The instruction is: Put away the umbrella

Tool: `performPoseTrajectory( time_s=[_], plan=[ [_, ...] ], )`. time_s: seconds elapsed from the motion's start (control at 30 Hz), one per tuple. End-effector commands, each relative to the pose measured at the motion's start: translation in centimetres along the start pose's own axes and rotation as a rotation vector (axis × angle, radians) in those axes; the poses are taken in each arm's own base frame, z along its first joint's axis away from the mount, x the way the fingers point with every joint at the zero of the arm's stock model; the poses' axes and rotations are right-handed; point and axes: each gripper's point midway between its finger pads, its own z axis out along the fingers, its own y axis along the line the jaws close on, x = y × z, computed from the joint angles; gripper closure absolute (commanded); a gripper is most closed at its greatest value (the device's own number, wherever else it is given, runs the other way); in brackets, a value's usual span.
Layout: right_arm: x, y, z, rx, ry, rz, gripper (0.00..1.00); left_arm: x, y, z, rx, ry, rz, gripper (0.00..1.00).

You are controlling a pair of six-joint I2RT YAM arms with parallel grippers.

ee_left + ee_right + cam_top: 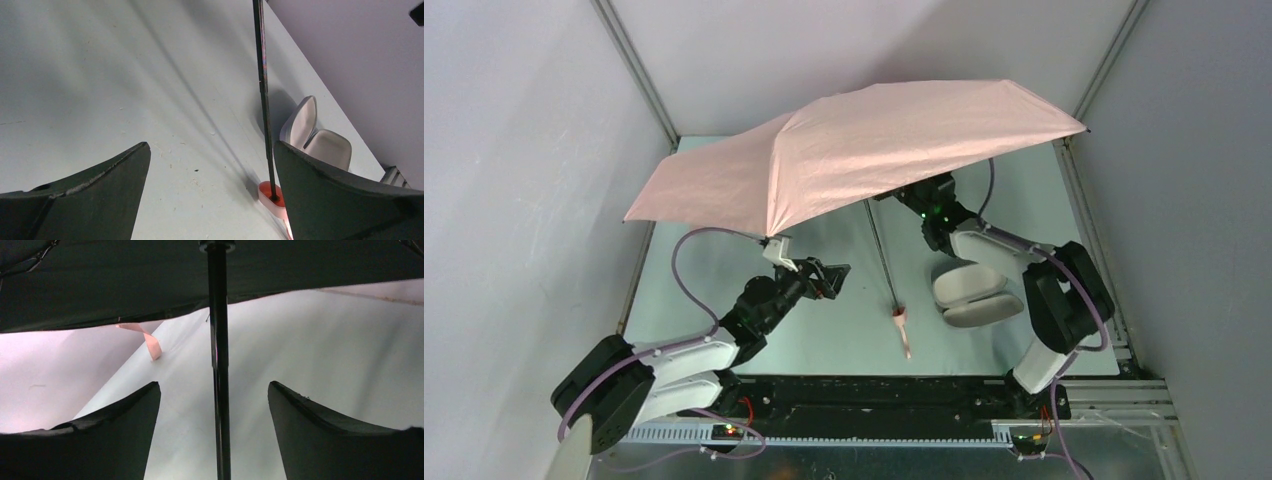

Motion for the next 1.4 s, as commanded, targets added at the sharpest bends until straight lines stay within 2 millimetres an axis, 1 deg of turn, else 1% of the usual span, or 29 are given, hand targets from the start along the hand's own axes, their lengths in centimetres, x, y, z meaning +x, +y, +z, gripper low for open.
performPoseTrajectory(
  time_s=[0.0,0.03,0.07,0.1,0.13,0.17,0.2,0.23,0.27,0.3,0.37,0.47,0.5,0.6,0.67,0.77,0.9,0.97,1.0,1.07,1.1,1.13,1.17,1.2,1.23,1.27,1.3,1.33,1.37],
  plan=[
    [-3.5,1.5,2.8,-0.043,-0.090,-0.011,0.23,-1.9,-1.7,0.2,0.045,-0.036,-0.006,0.00],
    [-4.5,2.0,3.2,-0.053,-0.109,-0.016,0.28,-1.8,-1.7,0.2,0.043,-0.031,-0.001,0.00],
    [-4.5,1.8,3.6,-0.039,-0.106,-0.013,0.29,-1.8,-1.6,0.2,0.042,-0.030,0.003,0.00],
    [-5.3,2.1,4.0,-0.041,-0.123,-0.016,0.33,-1.7,-1.6,0.1,0.043,-0.026,0.007,0.00],
    [-5.6,2.1,4.2,-0.038,-0.124,-0.015,0.35,-1.6,-1.7,0.1,0.046,-0.025,0.011,0.02],
    [-6.3,2.4,4.5,-0.042,-0.138,-0.014,0.42,-1.6,-1.9,0.1,0.060,-0.021,0.018,0.03],
    [-6.7,2.5,4.6,-0.041,-0.146,-0.005,0.49,-1.6,-2.0,0.2,0.065,-0.020,0.020,0.04],
    [-7.5,2.7,4.7,-0.047,-0.162,0.001,0.70,-1.6,-2.2,0.2,0.072,-0.017,0.021,0.04],
    [-7.8,2.9,4.7,-0.051,-0.167,0.018,0.80,-1.5,-2.2,0.2,0.075,-0.016,0.020,0.05],
    [-8.6,3.3,4.6,-0.060,-0.184,0.027,0.91,-1.6,-2.3,0.3,0.081,-0.020,0.017,0.05],
    [-9.9,4.2,4.1,-0.082,-0.210,0.061,1.00,-1.9,-2.6,0.4,0.091,-0.031,0.008,0.05],
    [-12.0,5.4,3.2,-0.113,-0.254,0.113,1.00,-2.8,-3.5,0.8,0.118,-0.057,-0.002,0.04],
    [-13.0,5.9,2.7,-0.127,-0.276,0.121,1.00,-2.7,-3.5,1.0,0.118,-0.054,-0.008,0.03],
    [-14.9,7.1,1.5,-0.160,-0.311,0.149,1.00,-3.3,-4.2,1.7,0.136,-0.072,-0.018,0.01],
    [-15.6,7.5,0.9,-0.158,-0.320,0.160,1.00,-3.5,-4.4,2.2,0.142,-0.082,-0.027,0.00],
    [-15.8,7.5,0.4,-0.144,-0.322,0.188,1.00,-3.3,-4.5,3.1,0.140,-0.080,-0.036,0.00],
    [-15.2,7.4,0.1,-0.149,-0.327,0.236,1.00,-2.8,-4.6,4.4,0.148,-0.090,-0.073,0.00],
    [-14.6,7.2,0.0,-0.157,-0.321,0.254,1.00,-2.4,-4.6,5.1,0.165,-0.103,-0.088,0.04],
    [-14.5,7.3,0.0,-0.166,-0.321,0.257,1.00,-2.5,-4.9,5.2,0.181,-0.108,-0.090,0.16],
    [-14.3,7.3,-0.2,-0.165,-0.312,0.262,1.00,-2.5,-5.7,5.2,0.233,-0.114,-0.080,0.48],
    [-14.4,7.3,-0.3,-0.167,-0.311,0.259,0.97,-2.6,-6.1,5.1,0.251,-0.117,-0.078,0.61],
    [-14.4,7.2,-0.4,-0.167,-0.304,0.261,0.92,-2.5,-6.3,5.0,0.266,-0.112,-0.075,0.85],
    [-14.3,7.2,-0.5,-0.168,-0.300,0.265,0.72,-2.5,-6.5,4.8,0.278,-0.103,-0.076,0.92],
    [-14.5,7.0,-0.7,-0.177,-0.302,0.280,0.63,-2.4,-6.7,4.6,0.283,-0.100,-0.077,0.98],
    [-14.4,6.7,-0.8,-0.180,-0.299,0.292,0.51,-2.5,-6.8,4.3,0.287,-0.104,-0.082,0.99],
    [-14.8,6.5,-1.1,-0.196,-0.312,0.324,0.47,-2.5,-6.9,4.1,0.291,-0.106,-0.084,1.00],
    [-14.4,6.0,-1.1,-0.193,-0.308,0.344,0.41,-2.7,-7.1,3.9,0.300,-0.112,-0.089,1.00],
    [-15.0,5.6,-1.4,-0.207,-0.329,0.380,0.40,-2.7,-7.4,3.7,0.309,-0.110,-0.092,1.00],
    [-14.3,5.0,-1.2,-0.202,-0.322,0.401,0.38,-2.8,-7.6,3.6,0.315,-0.111,-0.100,1.00]
  ],
)
